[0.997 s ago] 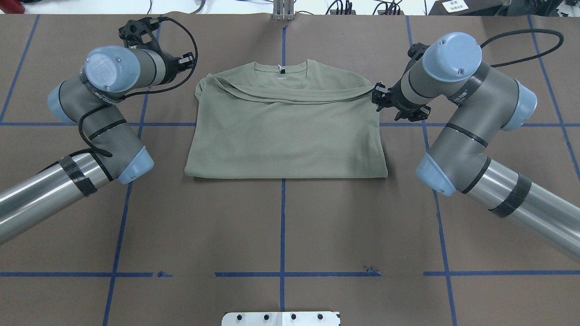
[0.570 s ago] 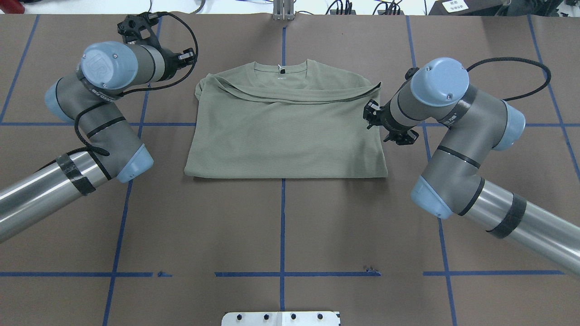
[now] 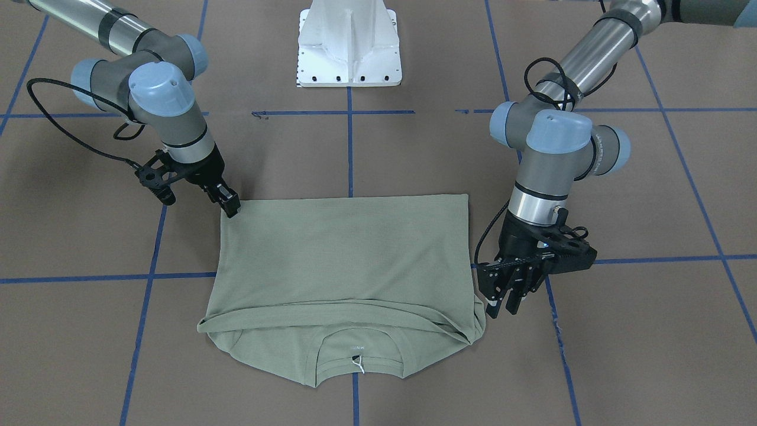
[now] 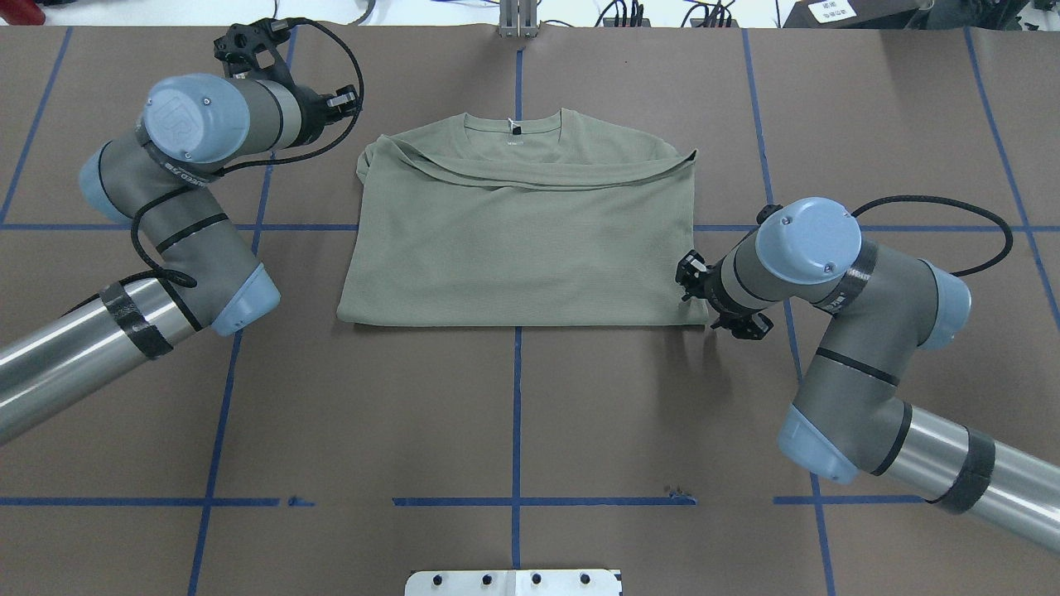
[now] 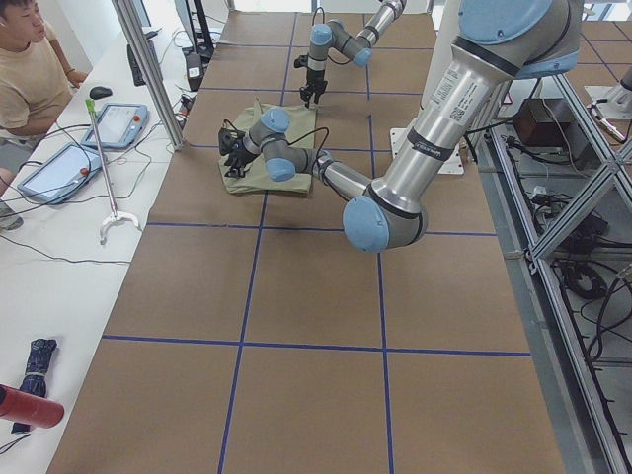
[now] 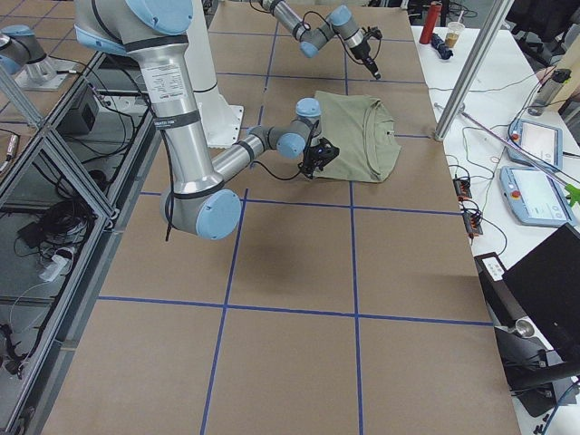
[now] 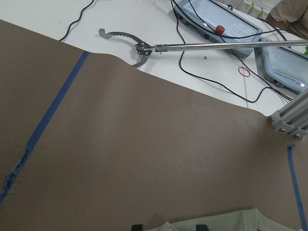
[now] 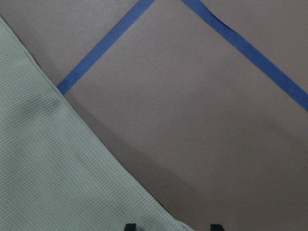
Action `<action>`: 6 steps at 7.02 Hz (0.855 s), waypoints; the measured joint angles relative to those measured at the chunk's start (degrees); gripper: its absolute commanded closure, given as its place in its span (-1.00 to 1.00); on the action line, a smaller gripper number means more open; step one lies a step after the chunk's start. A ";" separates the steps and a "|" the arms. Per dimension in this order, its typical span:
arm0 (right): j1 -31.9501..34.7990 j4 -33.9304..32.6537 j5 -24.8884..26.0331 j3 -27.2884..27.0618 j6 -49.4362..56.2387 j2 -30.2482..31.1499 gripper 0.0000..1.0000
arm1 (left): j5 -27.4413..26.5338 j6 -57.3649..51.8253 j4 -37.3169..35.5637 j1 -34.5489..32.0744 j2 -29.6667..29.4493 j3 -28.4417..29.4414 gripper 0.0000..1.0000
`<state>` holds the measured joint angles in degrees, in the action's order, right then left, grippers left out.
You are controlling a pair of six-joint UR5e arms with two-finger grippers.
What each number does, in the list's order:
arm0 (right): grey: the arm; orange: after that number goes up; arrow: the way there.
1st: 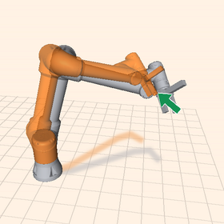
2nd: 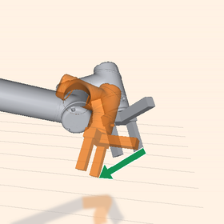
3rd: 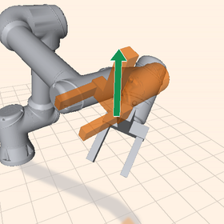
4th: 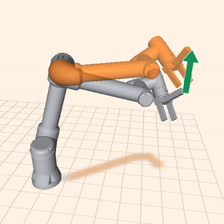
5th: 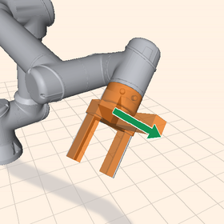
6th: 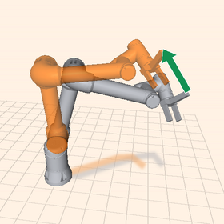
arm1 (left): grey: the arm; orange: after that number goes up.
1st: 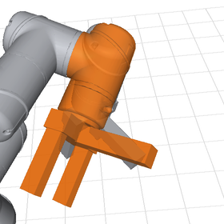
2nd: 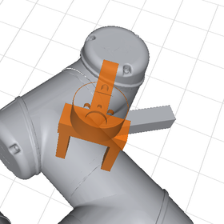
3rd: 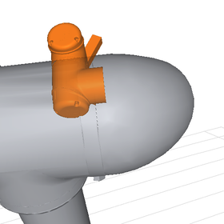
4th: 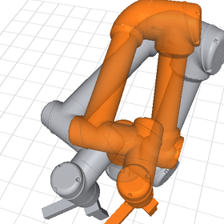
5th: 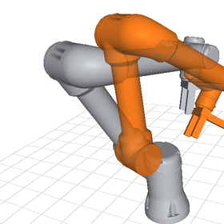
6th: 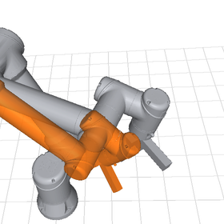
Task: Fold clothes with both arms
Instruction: 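Move the right gripper to the folded shirt's corner nearest it and grasp it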
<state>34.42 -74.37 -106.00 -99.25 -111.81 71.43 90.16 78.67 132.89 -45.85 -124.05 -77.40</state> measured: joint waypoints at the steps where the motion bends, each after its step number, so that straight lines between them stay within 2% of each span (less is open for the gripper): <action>1: -0.39 0.01 0.18 -0.17 -0.53 0.20 -0.16 | -0.04 -0.01 -0.03 0.00 0.05 -0.02 0.05; 2: -0.72 -0.01 0.26 -0.22 -0.73 0.23 -0.12 | -0.06 -0.01 -0.06 0.01 0.09 -0.03 0.05; 3: -0.96 -0.05 0.41 -0.24 -0.82 0.24 0.02 | -0.06 -0.01 -0.08 0.00 0.11 -0.03 0.05; 4: -1.05 -0.06 0.72 -0.24 -0.85 0.26 0.70 | -0.07 -0.01 -0.09 -0.01 0.14 -0.03 0.05; 5: -1.07 -0.07 1.09 -0.30 -0.89 0.28 1.00 | -0.07 -0.01 -0.09 -0.02 0.25 -0.03 0.05; 6: -1.10 -0.08 1.27 -0.38 -0.93 0.29 1.00 | -0.07 -0.01 -0.09 -0.02 0.38 -0.03 0.05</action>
<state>33.32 -74.44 -104.72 -99.63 -112.73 71.72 90.09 78.66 132.80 -45.88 -123.67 -77.43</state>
